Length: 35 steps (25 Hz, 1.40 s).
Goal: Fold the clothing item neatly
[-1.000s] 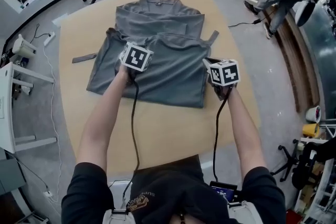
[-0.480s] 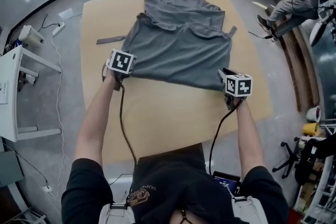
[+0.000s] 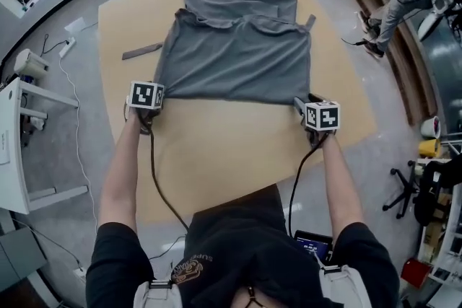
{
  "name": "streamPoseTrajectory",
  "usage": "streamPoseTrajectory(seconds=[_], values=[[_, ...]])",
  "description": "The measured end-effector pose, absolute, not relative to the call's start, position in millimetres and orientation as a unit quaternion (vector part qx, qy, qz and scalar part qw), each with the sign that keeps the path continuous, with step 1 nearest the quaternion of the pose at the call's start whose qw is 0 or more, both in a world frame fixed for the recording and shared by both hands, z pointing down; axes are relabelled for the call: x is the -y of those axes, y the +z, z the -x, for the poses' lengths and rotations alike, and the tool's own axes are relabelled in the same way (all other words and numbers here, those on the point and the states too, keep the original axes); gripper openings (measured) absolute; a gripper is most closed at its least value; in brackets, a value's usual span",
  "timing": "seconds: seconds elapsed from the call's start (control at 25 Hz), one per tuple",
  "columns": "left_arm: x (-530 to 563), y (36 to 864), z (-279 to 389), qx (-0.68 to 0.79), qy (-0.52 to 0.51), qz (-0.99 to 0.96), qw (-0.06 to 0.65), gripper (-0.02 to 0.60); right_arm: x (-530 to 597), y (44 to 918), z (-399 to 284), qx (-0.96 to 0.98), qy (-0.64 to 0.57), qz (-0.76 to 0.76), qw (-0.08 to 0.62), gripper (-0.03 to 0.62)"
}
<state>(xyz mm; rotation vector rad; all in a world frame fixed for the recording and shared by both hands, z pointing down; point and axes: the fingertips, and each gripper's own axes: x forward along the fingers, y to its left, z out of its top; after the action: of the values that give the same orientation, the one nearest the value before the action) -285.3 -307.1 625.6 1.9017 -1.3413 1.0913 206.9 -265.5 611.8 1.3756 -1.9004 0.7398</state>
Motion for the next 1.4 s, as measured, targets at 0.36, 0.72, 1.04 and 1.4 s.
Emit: streamPoseTrajectory(seconds=[0.36, 0.72, 1.04, 1.4], values=[[300.6, 629.0, 268.9, 0.485, 0.375, -0.719, 0.328, 0.102, 260.9, 628.2, -226.2, 0.713, 0.313, -0.54, 0.32, 0.192], [273.6, 622.0, 259.4, 0.454, 0.386, -0.721, 0.353, 0.057, 251.4, 621.5, -228.5, 0.721, 0.3, -0.503, 0.369, 0.06], [188.3, 623.5, 237.6, 0.468, 0.39, -0.71, 0.354, 0.058, 206.3, 619.3, -253.0, 0.735, 0.287, -0.481, 0.384, 0.06], [79.8, 611.6, 208.9, 0.519, 0.382, -0.68, 0.349, 0.058, 145.2, 609.1, -275.9, 0.768, 0.25, -0.447, 0.385, 0.06]])
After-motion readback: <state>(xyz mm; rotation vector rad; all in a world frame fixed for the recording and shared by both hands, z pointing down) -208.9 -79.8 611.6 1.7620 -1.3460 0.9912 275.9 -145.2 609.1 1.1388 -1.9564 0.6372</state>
